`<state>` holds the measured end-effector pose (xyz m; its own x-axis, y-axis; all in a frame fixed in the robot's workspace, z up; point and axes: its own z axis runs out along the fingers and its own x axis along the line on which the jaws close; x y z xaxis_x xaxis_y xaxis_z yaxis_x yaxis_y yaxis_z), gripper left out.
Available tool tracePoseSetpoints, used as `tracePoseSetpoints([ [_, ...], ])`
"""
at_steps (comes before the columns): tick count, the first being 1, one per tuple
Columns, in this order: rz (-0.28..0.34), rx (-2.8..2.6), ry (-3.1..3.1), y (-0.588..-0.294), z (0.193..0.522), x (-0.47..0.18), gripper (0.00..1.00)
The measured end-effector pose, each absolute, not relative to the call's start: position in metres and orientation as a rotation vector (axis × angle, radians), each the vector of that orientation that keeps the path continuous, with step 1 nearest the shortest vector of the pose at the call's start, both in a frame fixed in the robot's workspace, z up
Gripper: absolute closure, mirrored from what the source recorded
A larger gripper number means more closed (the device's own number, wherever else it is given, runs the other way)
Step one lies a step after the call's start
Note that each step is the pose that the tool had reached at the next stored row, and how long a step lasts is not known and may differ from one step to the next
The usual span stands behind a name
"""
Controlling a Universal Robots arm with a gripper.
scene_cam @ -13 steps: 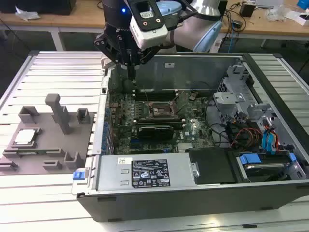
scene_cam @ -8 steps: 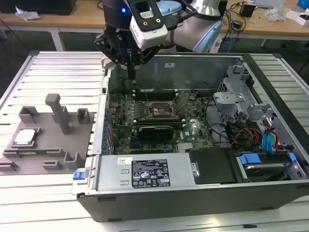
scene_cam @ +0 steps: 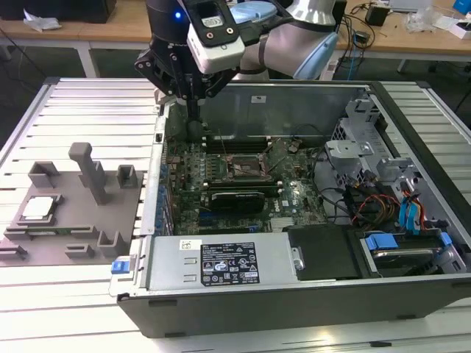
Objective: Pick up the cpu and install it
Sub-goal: 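Reach for the cpu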
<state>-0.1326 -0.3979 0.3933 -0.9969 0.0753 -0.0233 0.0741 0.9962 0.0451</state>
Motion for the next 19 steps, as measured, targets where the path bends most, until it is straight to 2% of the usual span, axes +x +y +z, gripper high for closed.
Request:
tracePoseSetpoints([
  [19, 0.069, 0.117, 3.114, -0.396, 0.393, -0.165, 0.89],
])
